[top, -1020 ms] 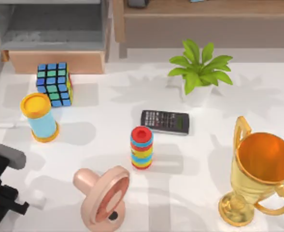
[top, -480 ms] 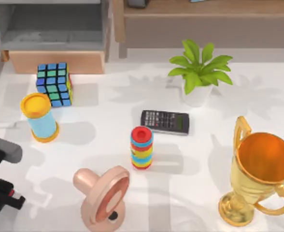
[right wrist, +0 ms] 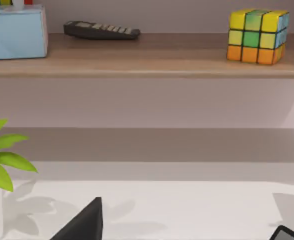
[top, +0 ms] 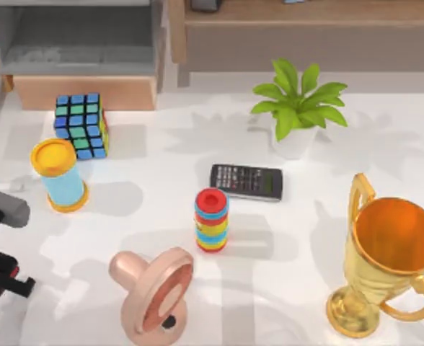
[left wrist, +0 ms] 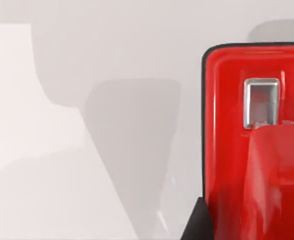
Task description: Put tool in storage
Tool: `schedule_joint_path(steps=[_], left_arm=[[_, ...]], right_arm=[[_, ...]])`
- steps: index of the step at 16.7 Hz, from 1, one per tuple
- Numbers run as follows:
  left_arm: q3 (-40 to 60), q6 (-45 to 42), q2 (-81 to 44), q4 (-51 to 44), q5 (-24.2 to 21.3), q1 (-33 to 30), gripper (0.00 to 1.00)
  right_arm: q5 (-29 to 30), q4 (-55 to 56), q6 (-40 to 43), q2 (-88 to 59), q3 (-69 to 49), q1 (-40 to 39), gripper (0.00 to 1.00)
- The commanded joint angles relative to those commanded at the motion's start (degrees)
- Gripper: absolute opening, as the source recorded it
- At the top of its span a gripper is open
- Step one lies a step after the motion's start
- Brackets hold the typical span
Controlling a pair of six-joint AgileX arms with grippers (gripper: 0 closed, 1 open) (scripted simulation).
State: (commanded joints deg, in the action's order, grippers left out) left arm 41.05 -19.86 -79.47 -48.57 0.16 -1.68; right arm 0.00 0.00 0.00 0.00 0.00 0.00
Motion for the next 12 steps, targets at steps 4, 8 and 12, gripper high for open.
schedule_joint_path(steps=[4, 8, 12], left_arm=[[10.6, 0.0, -0.9, 3.4, 0.4, 3.1, 0.00], [27.8, -0.3, -6.9, 6.0, 1.1, 8.0, 0.00], [44.8, -1.2, -19.5, 6.1, 1.8, 12.8, 0.00]], right_arm=[[0.0, 0.0, 0.0, 0.0, 0.0, 0.0, 1.00], [0.0, 0.0, 0.0, 0.0, 0.0, 0.0, 1.00], [0.0, 0.0, 0.0, 0.0, 0.0, 0.0, 1.00]])
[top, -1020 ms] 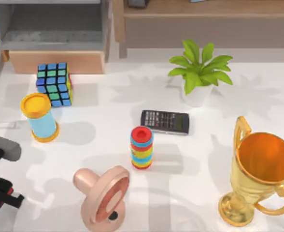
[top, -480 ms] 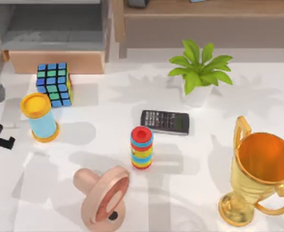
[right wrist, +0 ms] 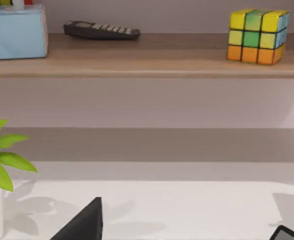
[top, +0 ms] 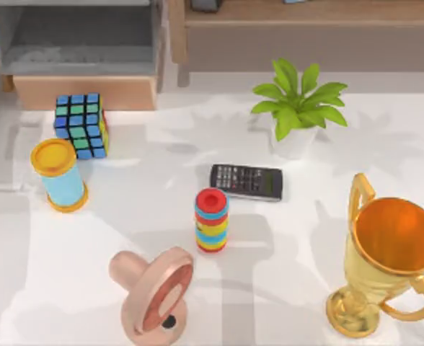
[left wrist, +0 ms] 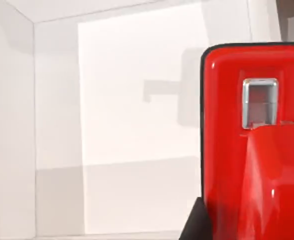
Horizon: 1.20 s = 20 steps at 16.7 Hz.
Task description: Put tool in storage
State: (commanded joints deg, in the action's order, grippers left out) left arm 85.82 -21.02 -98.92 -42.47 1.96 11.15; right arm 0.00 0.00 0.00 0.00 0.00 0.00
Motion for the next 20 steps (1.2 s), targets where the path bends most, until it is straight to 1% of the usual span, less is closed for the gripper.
schedule_joint_path(steps=[4, 7, 9, 14, 20], left_arm=[[13.0, -1.0, -14.6, -1.9, 0.1, 4.5, 0.00], [18.7, -1.5, -24.1, -4.4, -0.3, 7.2, 0.00], [20.7, -1.6, -28.6, -6.4, -0.8, 8.0, 0.00], [21.1, -1.6, -31.8, -11.0, -1.7, 7.8, 0.00], [21.8, -2.0, -31.5, -10.3, -1.4, 7.8, 0.00]], right_arm=[[0.0, 0.0, 0.0, 0.0, 0.0, 0.0, 1.00], [0.0, 0.0, 0.0, 0.0, 0.0, 0.0, 1.00], [0.0, 0.0, 0.0, 0.0, 0.0, 0.0, 1.00], [0.0, 0.0, 0.0, 0.0, 0.0, 0.0, 1.00], [0.0, 0.0, 0.0, 0.0, 0.0, 0.0, 1.00]])
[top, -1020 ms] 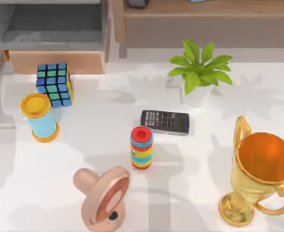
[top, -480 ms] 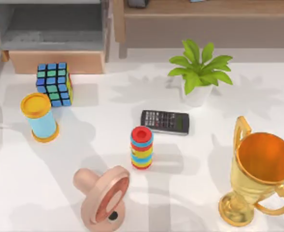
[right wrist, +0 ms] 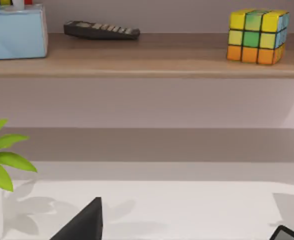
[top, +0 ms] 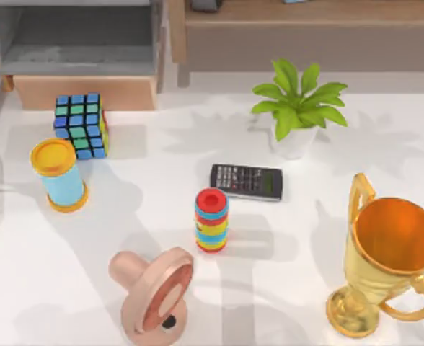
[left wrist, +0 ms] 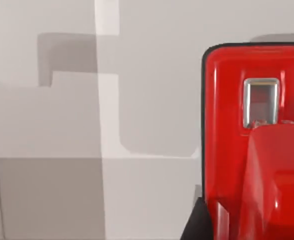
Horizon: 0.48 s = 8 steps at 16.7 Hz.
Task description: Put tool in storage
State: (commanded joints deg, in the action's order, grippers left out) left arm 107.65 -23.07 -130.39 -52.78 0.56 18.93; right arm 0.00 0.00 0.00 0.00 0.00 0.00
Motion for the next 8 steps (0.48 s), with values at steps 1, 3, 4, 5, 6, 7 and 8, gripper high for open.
schedule_joint_path(steps=[1, 3, 4, 5, 6, 7, 8], left_arm=[[1.2, -0.4, 0.7, 0.7, 0.4, 0.0, 0.00], [4.7, -1.5, 3.4, 2.5, 1.7, 0.8, 0.00], [6.3, -1.9, 4.8, 3.5, 2.4, 1.8, 0.00], [7.5, -2.3, 5.9, 4.5, 3.2, 2.9, 0.00], [8.2, -2.6, 6.6, 5.3, 3.9, 3.9, 0.00], [8.4, -2.9, 6.9, 5.8, 4.5, 4.6, 0.00], [8.3, -3.1, 6.9, 6.0, 4.9, 4.9, 0.00]], right_arm=[[0.0, 0.0, 0.0, 0.0, 0.0, 0.0, 1.00], [0.0, 0.0, 0.0, 0.0, 0.0, 0.0, 1.00], [0.0, 0.0, 0.0, 0.0, 0.0, 0.0, 1.00], [0.0, 0.0, 0.0, 0.0, 0.0, 0.0, 1.00], [0.0, 0.0, 0.0, 0.0, 0.0, 0.0, 1.00], [0.0, 0.0, 0.0, 0.0, 0.0, 0.0, 1.00], [0.0, 0.0, 0.0, 0.0, 0.0, 0.0, 1.00]])
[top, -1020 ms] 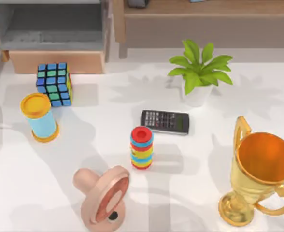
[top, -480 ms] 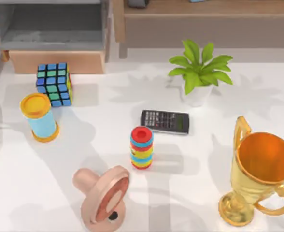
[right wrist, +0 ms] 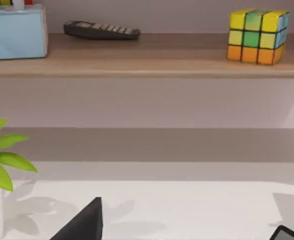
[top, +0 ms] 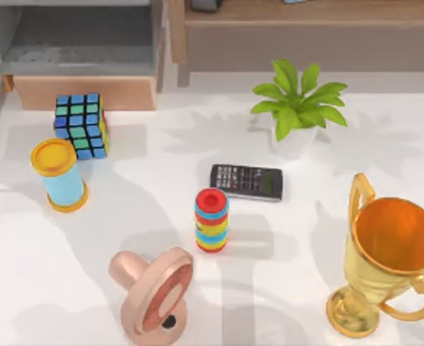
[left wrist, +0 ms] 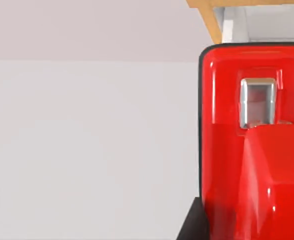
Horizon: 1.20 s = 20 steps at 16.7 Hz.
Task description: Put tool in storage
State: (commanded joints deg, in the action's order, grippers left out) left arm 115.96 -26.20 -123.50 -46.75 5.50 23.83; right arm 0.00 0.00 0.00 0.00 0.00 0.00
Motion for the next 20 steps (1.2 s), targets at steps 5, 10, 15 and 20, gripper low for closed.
schedule_joint_path(steps=[5, 10, 15, 20], left_arm=[[-2.9, 0.2, -3.7, -2.8, -2.0, -4.1, 0.00], [-9.0, 3.2, -8.2, -5.1, -5.1, -4.9, 0.00], [-9.6, 3.5, -8.2, -5.2, -5.3, -4.9, 0.00], [-9.6, 3.5, -8.2, -5.2, -5.3, -4.9, 0.38]], right_arm=[[0.0, 0.0, 0.0, 0.0, 0.0, 0.0, 1.00], [0.0, 0.0, 0.0, 0.0, 0.0, 0.0, 1.00], [0.0, 0.0, 0.0, 0.0, 0.0, 0.0, 1.00], [0.0, 0.0, 0.0, 0.0, 0.0, 0.0, 1.00]])
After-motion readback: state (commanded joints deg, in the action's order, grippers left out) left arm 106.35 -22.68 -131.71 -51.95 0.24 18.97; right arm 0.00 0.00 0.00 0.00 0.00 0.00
